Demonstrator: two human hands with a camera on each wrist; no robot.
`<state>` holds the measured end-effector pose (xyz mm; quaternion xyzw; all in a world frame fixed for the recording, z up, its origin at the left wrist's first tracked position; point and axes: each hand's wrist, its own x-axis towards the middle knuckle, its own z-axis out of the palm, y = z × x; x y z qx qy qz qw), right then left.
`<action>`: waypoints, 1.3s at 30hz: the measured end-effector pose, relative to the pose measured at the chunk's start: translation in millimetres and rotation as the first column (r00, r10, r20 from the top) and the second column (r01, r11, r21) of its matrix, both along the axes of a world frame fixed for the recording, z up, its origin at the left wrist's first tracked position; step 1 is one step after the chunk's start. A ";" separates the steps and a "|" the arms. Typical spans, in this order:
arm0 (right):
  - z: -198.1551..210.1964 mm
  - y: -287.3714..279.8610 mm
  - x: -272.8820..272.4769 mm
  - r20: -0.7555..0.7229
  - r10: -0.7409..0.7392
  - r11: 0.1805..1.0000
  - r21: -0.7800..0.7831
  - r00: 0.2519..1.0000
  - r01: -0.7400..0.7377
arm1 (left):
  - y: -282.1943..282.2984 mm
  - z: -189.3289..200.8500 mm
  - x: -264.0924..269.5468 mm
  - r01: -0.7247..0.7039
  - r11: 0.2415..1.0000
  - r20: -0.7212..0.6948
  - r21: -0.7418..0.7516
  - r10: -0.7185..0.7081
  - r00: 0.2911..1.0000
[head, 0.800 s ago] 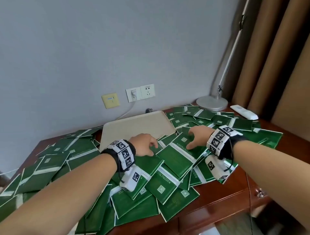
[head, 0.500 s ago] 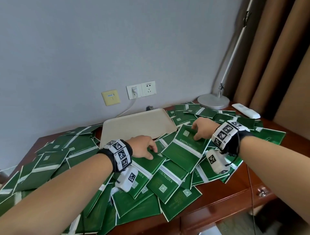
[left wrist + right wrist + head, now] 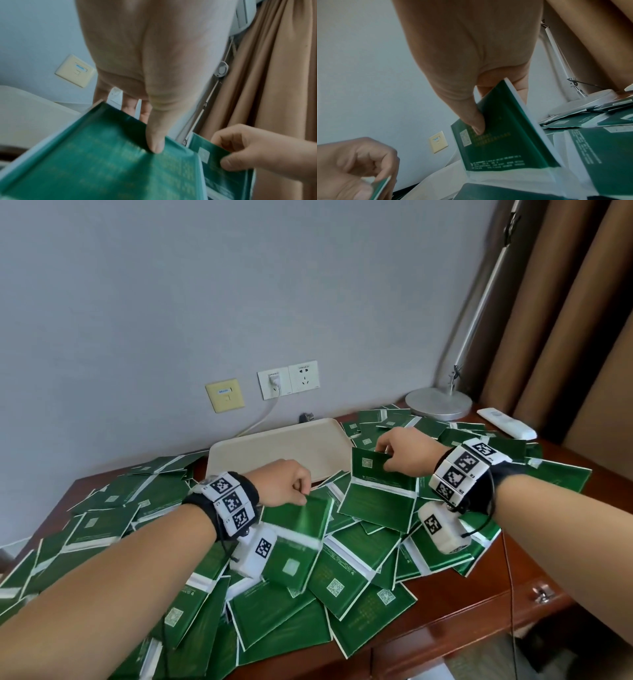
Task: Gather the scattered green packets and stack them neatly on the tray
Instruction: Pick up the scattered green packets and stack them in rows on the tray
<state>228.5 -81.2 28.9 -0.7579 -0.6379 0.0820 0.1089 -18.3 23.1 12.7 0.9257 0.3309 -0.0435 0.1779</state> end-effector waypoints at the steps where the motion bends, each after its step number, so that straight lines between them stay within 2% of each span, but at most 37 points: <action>1: 0.0 0.1 0.3 0.000 0.005 1.000 0.012 1.000 -0.005 | 4.4 3.1 -2.4 -0.039 0.999 0.067 0.014 0.038 0.997; 4: 0.3 -0.5 2.1 -0.005 0.002 0.999 0.033 1.000 -0.002 | 16.6 9.6 -11.6 -0.142 0.989 0.188 0.049 0.130 0.974; 11: -4.4 -6.7 -4.0 -0.055 -0.001 0.998 0.063 0.998 0.005 | 9.2 8.3 -25.1 -0.241 0.961 0.284 0.132 0.196 0.938; 13: -6.5 -8.8 -9.0 -0.058 0.015 0.998 0.067 0.998 -0.011 | -2.6 8.6 -26.7 -0.203 0.972 0.257 0.115 0.168 0.952; 16: -9.6 -13.7 -17.8 -0.039 0.065 0.997 0.038 0.997 -0.064 | -23.0 6.3 -28.1 -0.115 0.990 0.117 0.083 0.104 0.988; 18: -11.8 -17.7 -23.8 -0.021 0.100 0.995 0.001 0.995 -0.100 | -34.9 1.9 -29.7 -0.090 0.996 0.037 0.007 0.089 0.995; 21: -17.3 -22.5 -28.7 -0.014 0.149 0.987 -0.053 0.989 -0.150 | -40.3 -6.0 -32.9 -0.088 0.994 0.015 -0.070 0.089 0.996; 25: -20.4 -29.0 -29.7 -0.047 0.203 0.975 -0.079 0.978 -0.206 | -34.3 -13.1 -37.9 -0.131 0.991 0.024 0.035 0.130 0.991; 27: -19.1 -29.5 -27.7 -0.061 0.184 0.980 -0.066 0.981 -0.188 | -29.5 -20.0 -39.9 -0.156 0.984 -0.019 0.088 0.158 0.987; 30: -20.3 -28.8 -21.3 0.000 0.111 0.991 -0.073 0.994 -0.111 | -27.4 -29.6 -41.8 -0.195 0.978 -0.090 0.080 0.202 0.975; 34: -29.8 -28.5 -17.1 0.057 0.048 0.985 -0.170 0.997 -0.038 | -26.8 -37.7 -42.0 -0.224 0.974 -0.085 0.038 0.226 0.970; 39: -37.7 -30.5 -22.1 0.093 -0.001 0.985 -0.172 0.996 0.017 | -29.2 -37.0 -40.0 -0.276 0.951 -0.080 0.137 0.288 0.954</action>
